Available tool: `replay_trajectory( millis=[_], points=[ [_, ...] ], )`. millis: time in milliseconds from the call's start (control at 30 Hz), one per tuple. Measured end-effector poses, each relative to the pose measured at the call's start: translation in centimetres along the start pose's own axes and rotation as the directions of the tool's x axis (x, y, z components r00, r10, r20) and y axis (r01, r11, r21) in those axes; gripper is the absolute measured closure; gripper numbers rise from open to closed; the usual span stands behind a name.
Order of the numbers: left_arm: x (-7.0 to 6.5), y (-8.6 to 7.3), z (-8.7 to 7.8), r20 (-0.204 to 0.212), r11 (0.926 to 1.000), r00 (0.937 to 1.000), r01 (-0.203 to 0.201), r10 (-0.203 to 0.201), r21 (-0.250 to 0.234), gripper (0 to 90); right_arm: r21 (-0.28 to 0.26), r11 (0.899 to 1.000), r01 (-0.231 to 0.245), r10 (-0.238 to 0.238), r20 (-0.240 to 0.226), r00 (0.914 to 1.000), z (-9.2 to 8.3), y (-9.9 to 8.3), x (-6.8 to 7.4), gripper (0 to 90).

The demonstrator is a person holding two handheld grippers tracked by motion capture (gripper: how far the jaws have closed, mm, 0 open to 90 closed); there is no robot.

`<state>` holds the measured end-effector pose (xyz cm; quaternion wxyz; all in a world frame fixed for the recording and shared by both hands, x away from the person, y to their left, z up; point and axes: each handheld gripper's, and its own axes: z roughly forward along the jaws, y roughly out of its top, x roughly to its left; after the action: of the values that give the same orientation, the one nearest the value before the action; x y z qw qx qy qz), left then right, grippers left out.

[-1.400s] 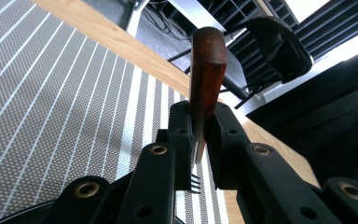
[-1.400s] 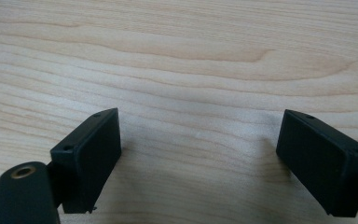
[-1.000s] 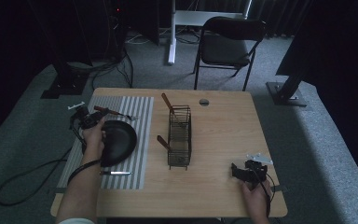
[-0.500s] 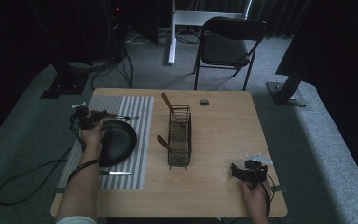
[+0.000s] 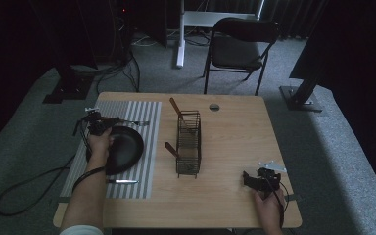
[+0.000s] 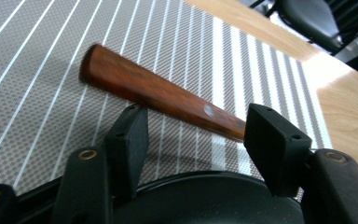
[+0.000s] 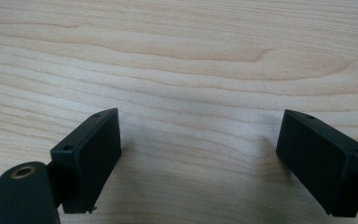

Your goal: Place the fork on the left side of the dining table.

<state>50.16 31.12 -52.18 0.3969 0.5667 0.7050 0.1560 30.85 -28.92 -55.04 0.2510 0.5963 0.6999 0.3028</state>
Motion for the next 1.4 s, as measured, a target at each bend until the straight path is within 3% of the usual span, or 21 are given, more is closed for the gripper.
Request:
replay_trajectory(
  millis=[233,333,400,800,1000,1033,1400],
  points=[
    [-0.3,0.3,-0.4,-0.054,0.9997,0.9983,-0.024,0.023,-0.006,40.6,0.000,1.000,0.000,0.000,0.000,1.0000,0.0,0.0,0.0,13.5],
    [-0.5,0.0,-0.6,-0.030,0.9999,0.9994,-0.017,0.017,-0.002,40.6,0.000,1.000,0.000,0.000,0.000,1.0000,0.0,0.0,0.0,13.5],
    [-0.9,-0.2,-0.8,-0.033,0.9988,0.9983,-0.047,0.048,0.012,40.6,0.000,1.000,-0.001,0.001,0.000,1.0000,0.0,0.0,0.0,13.4],
    [-1.8,-1.5,-2.9,-0.026,0.9948,0.9947,-0.100,0.100,-0.015,40.6,0.000,1.000,-0.001,0.001,0.000,1.0000,0.0,0.0,0.0,13.4],
    [-2.1,-1.8,-4.4,-0.015,0.9907,0.9908,-0.135,0.135,-0.018,40.6,0.000,1.000,-0.001,0.001,0.000,1.0000,0.0,0.0,0.0,13.4],
    [-2.2,-1.8,-5.1,-0.017,0.9869,0.9869,-0.161,0.160,-0.012,40.6,0.000,1.000,0.000,0.000,0.000,1.0000,0.0,0.0,0.0,13.5],
    [-2.2,-2.5,-7.3,-0.008,0.9825,0.9829,-0.184,0.184,-0.029,40.5,0.000,1.000,0.000,0.000,0.000,1.0000,0.0,0.0,0.0,13.4]
  ],
)
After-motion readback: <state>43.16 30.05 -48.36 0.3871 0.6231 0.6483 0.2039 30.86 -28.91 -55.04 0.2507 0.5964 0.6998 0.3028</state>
